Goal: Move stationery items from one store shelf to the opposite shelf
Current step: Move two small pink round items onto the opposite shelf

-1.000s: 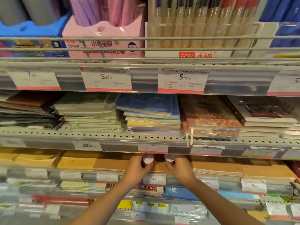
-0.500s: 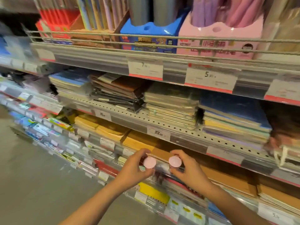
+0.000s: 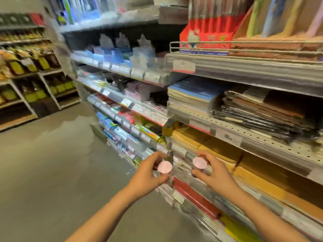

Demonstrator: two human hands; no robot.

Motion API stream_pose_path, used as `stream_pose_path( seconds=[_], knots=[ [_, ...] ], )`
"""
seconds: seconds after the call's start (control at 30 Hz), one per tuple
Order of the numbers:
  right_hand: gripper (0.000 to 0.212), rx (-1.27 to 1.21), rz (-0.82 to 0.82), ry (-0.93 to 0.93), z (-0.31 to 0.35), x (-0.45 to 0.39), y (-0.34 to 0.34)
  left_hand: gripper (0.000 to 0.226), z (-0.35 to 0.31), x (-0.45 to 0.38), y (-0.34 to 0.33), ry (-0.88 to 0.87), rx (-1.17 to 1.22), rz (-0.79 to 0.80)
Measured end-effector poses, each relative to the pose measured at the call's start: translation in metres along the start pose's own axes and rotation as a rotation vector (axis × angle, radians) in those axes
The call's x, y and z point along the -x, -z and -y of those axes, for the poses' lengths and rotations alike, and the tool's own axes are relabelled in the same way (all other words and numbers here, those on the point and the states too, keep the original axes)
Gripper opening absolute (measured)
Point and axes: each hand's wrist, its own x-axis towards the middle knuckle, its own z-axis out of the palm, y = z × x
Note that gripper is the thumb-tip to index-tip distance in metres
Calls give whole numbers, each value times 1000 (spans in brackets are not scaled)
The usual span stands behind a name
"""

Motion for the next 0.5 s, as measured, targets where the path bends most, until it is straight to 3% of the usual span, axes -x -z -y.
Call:
stream_pose_path(
  seconds=[0.23, 0.5],
  knots=[
    [46, -86, 31, 68, 53, -79, -81, 49, 50, -11, 117, 14, -55, -172],
    [49, -106, 56, 95, 74, -169, -141, 45, 99, -65, 186, -3, 65, -258]
  ],
)
